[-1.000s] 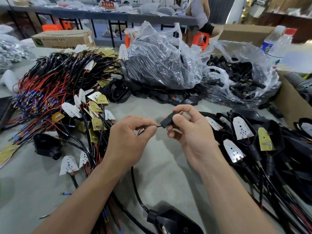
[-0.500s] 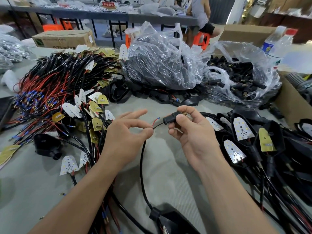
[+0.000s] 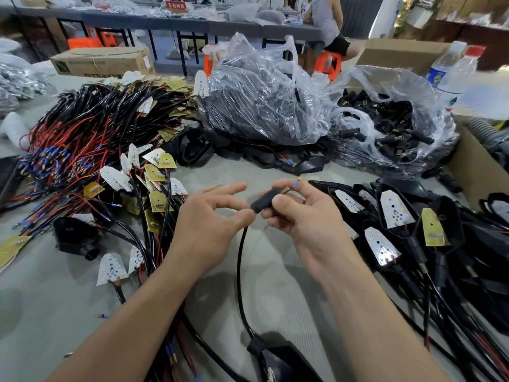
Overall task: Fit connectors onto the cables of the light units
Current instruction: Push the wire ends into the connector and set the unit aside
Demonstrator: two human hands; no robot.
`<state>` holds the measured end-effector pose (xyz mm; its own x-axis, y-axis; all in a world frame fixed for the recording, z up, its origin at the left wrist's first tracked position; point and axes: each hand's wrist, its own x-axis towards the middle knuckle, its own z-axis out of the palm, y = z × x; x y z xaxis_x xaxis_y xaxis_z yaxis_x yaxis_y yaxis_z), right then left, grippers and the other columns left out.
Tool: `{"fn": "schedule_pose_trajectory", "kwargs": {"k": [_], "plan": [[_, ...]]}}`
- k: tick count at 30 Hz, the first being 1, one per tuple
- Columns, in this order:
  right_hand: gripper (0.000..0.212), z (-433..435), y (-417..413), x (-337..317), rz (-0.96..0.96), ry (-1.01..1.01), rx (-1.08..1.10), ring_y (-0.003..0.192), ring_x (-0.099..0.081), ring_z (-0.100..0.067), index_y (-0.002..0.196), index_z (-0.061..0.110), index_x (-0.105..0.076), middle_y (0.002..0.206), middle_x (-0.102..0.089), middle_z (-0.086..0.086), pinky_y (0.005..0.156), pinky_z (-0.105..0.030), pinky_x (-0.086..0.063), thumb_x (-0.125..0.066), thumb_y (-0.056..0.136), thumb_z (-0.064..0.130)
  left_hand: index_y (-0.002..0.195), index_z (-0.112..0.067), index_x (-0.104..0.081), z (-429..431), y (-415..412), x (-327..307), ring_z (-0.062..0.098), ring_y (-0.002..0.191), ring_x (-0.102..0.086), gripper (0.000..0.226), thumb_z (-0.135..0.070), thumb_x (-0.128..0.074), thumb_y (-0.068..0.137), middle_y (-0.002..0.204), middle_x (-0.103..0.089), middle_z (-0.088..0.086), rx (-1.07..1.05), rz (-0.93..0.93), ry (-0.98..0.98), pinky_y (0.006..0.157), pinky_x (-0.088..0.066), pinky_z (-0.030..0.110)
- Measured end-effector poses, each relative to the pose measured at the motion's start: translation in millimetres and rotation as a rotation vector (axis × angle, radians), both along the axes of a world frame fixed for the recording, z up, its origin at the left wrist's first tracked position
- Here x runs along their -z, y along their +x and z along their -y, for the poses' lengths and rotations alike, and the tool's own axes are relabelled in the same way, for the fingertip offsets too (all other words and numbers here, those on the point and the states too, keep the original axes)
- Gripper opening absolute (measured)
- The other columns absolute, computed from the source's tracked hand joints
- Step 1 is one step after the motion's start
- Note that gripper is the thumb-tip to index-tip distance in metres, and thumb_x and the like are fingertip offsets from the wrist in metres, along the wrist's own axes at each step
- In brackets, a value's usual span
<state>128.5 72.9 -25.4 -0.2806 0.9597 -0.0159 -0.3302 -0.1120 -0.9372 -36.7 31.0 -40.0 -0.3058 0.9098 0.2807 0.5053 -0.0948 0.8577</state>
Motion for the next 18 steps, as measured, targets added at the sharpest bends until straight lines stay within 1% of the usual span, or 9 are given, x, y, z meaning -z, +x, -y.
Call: {"fn": "schedule_pose_trajectory", "kwargs": {"k": [2, 4, 6, 8, 10, 11, 12, 15, 18], "plan": [[0.019, -1, 1, 0, 0.061, 0.0, -0.005, 0.065, -0.064, -0.019, 0.099, 0.008, -0.07, 0.087, -0.074, -0.012, 0.061, -0.023, -0.053, -0.059, 0.094, -0.007, 0.071, -0.045, -0.078, -1, -1, 1, -0.007, 0.127, -0.051, 0.024, -0.023, -0.087, 0.073, 0.11, -0.066, -0.038, -0.008, -0.036, -0.009, 0.115, -0.031, 0.027], [0.015, -2, 4, -1, 0.037, -0.035, -0.001, 0.065, -0.064, -0.019, 0.097, 0.006, -0.073, 0.089, -0.075, -0.013, 0.06, -0.024, -0.052, -0.058, 0.099, 0.005, 0.071, -0.044, -0.078, 0, -1, 2, -0.007, 0.126, -0.051, 0.023, -0.024, -0.088, 0.072, 0.108, -0.066, -0.039, -0.012, -0.072, -0.011, 0.112, -0.031, 0.026], [0.024, -4, 8, -3, -0.004, -0.064, 0.003, 0.062, -0.065, -0.019, 0.096, 0.003, -0.075, 0.089, -0.075, -0.015, 0.058, -0.024, -0.053, -0.054, 0.103, 0.011, 0.073, -0.038, -0.08, -1, -1, 5, -0.006, 0.12, -0.058, 0.019, -0.022, -0.089, 0.072, 0.108, -0.071, -0.032, 0.011, 0.006, -0.011, 0.108, -0.037, 0.026], [0.027, -5, 11, -5, -0.038, -0.08, -0.01, 0.059, -0.064, -0.018, 0.095, 0.001, -0.074, 0.085, -0.074, -0.015, 0.055, -0.023, -0.052, -0.051, 0.103, 0.01, 0.085, -0.028, -0.083, -2, 1, 3, 0.003, 0.108, -0.068, 0.012, -0.024, -0.086, 0.074, 0.101, -0.078, -0.015, 0.106, 0.336, -0.077, 0.098, -0.05, 0.028], [0.028, -4, 11, -6, -0.036, -0.081, -0.058, 0.055, -0.059, -0.017, 0.09, 0.002, -0.074, 0.081, -0.072, -0.017, 0.051, -0.022, -0.048, -0.05, 0.103, 0.009, 0.099, -0.013, -0.082, -4, 2, 0, 0.017, 0.097, -0.073, 0.034, -0.04, -0.075, 0.08, 0.095, -0.079, -0.001, 0.277, 0.726, -0.27, 0.079, -0.06, 0.028], [0.03, -3, 10, -5, 0.0, -0.06, -0.093, 0.054, -0.057, -0.017, 0.087, 0.004, -0.074, 0.081, -0.071, -0.018, 0.05, -0.022, -0.045, -0.05, 0.103, 0.009, 0.1, -0.009, -0.081, -3, 3, -3, 0.02, 0.093, -0.075, 0.046, -0.049, -0.066, 0.083, 0.096, -0.079, 0.005, 0.351, 0.82, -0.369, 0.071, -0.061, 0.028], [0.031, -2, 9, -4, 0.045, -0.031, -0.127, 0.053, -0.054, -0.016, 0.084, 0.006, -0.075, 0.08, -0.069, -0.02, 0.049, -0.022, -0.044, -0.05, 0.103, 0.009, 0.098, -0.008, -0.082, -2, 2, -5, 0.019, 0.088, -0.076, 0.053, -0.053, -0.057, 0.085, 0.097, -0.078, 0.009, 0.414, 0.828, -0.431, 0.066, -0.06, 0.027], [0.035, 0, 7, -2, 0.115, 0.022, -0.202, 0.051, -0.053, -0.016, 0.08, 0.009, -0.078, 0.072, -0.064, -0.019, 0.048, -0.021, -0.042, -0.051, 0.102, 0.007, 0.091, -0.008, -0.082, -1, 1, -2, 0.013, 0.071, -0.071, 0.035, -0.037, -0.064, 0.084, 0.083, -0.075, 0.01, 0.413, 0.751, -0.375, 0.061, -0.056, 0.022], [0.032, -1, 7, -2, 0.134, 0.019, -0.16, 0.051, -0.055, -0.015, 0.083, 0.006, -0.076, 0.074, -0.07, -0.016, 0.049, -0.022, -0.044, -0.05, 0.103, 0.007, 0.095, -0.006, -0.078, -3, 3, 1, 0.01, 0.062, -0.067, 0.013, -0.01, -0.067, 0.089, 0.076, -0.075, 0.005, 0.182, 0.785, -0.242, 0.057, -0.054, 0.019]]}}
